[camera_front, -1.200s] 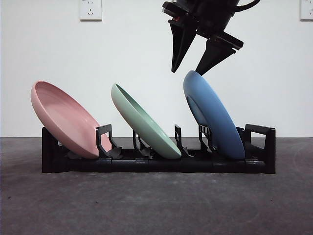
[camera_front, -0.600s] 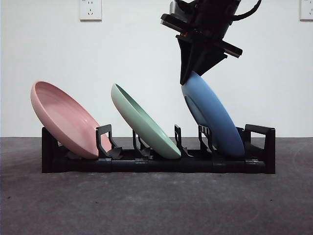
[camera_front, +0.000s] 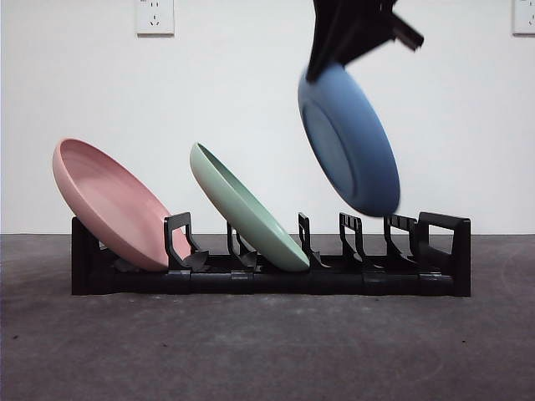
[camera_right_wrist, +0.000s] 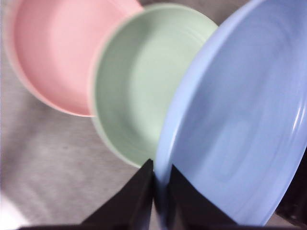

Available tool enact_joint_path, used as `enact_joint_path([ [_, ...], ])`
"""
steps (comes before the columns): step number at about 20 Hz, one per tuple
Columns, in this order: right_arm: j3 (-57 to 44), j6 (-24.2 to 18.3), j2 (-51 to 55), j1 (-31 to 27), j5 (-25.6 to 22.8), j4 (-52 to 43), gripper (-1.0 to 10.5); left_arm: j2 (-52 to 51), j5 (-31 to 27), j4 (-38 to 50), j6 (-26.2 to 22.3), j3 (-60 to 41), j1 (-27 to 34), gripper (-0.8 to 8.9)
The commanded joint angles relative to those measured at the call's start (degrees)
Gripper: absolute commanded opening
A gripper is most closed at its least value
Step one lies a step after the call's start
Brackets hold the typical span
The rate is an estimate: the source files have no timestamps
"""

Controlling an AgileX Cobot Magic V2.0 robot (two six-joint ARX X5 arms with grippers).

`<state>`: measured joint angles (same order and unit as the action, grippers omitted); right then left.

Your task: Place the plate

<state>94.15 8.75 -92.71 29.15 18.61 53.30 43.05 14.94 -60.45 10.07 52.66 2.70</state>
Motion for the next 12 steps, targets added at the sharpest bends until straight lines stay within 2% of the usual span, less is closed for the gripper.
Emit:
enact_joint_path([
  [1,1.60,-0.70,2.29,0.37,2.43,-0.57,0.2,0.22,0.15,0.24,0.07,1.29,-0.15,2.81],
  [4,1.57,-2.32,6.21,0.83,6.01,0.94,0.2,0.22,0.15,0.22,0.07,1.29,-0.15,2.81],
  [6,1.57,-6.86,9.07,2.03,5.99,5.14,0.2,0.24,0.15,0.24,0.07,1.29,-0.15,2.81],
  [8,0.83,-10.95,11.91,4.33,3.54,9.01,0.2,0.24,0.15,0.24,0.07,1.29,-0.15,2.81],
  [9,-1.05,-11.47,14.16,6.08,1.46,8.83,0.2,0.24,0.15,0.24,0.07,1.29,-0.15,2.81],
  [12,-13.51,-12.07,23.78,10.95,-3.54,-0.11,0.2,0.24,0.15,0.22,0.07,1.29,-0.15,2.81],
])
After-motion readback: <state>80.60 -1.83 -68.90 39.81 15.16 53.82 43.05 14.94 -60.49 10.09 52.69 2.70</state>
